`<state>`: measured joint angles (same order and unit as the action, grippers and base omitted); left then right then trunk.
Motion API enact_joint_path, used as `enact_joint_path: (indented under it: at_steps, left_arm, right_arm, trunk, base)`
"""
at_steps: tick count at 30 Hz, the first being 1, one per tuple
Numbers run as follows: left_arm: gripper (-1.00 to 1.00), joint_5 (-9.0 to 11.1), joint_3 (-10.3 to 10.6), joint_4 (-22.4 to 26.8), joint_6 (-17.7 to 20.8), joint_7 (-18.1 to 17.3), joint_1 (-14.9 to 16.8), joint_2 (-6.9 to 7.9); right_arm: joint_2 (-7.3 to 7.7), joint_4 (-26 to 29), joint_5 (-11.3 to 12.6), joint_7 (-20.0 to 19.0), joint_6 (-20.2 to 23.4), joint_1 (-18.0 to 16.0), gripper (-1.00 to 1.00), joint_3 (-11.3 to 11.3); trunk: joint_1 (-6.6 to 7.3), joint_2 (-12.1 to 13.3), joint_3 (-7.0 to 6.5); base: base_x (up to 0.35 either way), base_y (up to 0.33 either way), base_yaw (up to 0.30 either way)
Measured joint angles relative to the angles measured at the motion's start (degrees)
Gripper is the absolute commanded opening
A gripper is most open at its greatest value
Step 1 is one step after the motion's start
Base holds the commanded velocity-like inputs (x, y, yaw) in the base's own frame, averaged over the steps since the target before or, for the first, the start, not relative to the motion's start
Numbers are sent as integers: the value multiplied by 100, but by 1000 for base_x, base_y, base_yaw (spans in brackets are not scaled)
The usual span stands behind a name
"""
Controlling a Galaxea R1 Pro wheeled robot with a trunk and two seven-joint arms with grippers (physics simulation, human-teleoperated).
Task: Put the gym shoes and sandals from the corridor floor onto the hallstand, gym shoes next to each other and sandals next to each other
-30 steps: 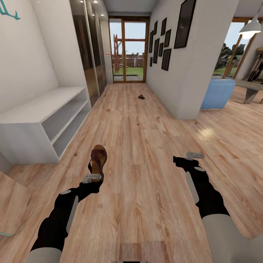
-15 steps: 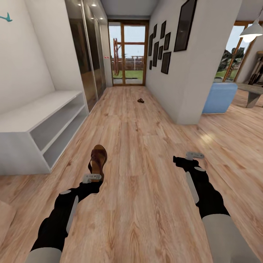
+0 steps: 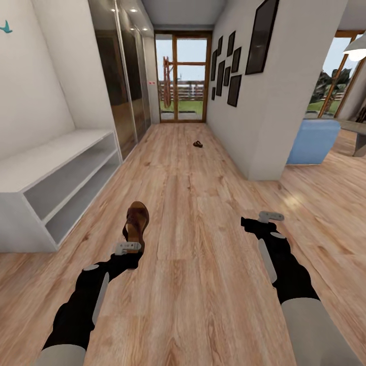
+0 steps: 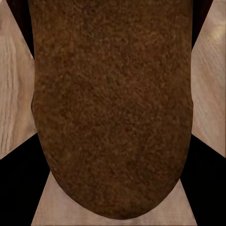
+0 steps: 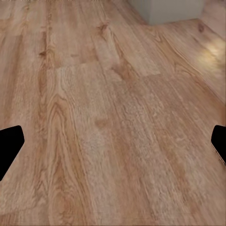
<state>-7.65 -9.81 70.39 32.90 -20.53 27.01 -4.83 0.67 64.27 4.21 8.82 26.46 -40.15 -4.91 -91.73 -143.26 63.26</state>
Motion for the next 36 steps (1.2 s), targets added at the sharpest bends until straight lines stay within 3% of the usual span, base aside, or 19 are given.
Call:
enact_joint_path:
  at_steps: [13,36]
  left_arm:
    - [-100,0,0,1,2,0,0,-1]
    - [-100,0,0,-7,4,0,0,-2]
  right_arm:
    - [0,0,5,-4,2,1,100,0]
    - [1,0,0,-13,1,1,100,9]
  trunk:
    - [0,0,-1]
    - [1,0,-1]
  base:
    - [295,-194,1]
    - [346,-5,0]
